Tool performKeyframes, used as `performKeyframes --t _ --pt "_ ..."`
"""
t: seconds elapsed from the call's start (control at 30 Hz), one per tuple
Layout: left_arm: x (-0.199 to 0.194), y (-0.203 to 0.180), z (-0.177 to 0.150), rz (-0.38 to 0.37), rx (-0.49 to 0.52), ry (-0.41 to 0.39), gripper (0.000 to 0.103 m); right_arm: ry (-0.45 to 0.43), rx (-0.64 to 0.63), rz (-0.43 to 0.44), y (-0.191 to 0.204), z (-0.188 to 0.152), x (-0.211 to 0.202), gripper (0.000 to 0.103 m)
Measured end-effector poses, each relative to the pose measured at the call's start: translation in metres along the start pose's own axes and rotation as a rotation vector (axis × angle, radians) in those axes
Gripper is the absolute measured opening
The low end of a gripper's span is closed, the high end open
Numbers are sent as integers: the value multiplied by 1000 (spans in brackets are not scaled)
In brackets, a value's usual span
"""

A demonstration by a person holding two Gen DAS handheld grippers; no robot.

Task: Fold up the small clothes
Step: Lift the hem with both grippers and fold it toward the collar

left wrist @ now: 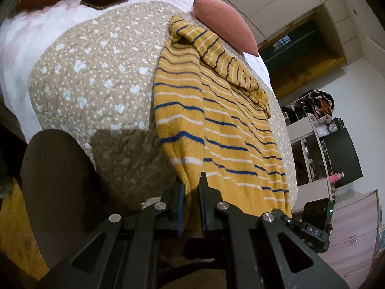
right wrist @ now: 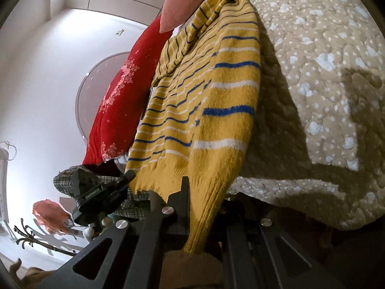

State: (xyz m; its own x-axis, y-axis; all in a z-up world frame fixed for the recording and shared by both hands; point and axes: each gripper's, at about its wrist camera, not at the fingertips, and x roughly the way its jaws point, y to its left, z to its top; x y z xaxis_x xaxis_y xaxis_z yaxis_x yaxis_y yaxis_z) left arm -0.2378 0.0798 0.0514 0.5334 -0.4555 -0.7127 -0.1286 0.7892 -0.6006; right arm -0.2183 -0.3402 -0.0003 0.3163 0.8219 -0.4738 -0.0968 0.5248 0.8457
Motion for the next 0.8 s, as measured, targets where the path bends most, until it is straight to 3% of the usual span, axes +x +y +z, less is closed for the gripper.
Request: performKeyframes --t 0.23,0.8 --pt "-10 -6 27 14 33 -54 10 -2 -119 -38 43 21 9 6" --pt "-3 -48 120 50 102 -144 9 -89 -278 -117 112 117 24 6"
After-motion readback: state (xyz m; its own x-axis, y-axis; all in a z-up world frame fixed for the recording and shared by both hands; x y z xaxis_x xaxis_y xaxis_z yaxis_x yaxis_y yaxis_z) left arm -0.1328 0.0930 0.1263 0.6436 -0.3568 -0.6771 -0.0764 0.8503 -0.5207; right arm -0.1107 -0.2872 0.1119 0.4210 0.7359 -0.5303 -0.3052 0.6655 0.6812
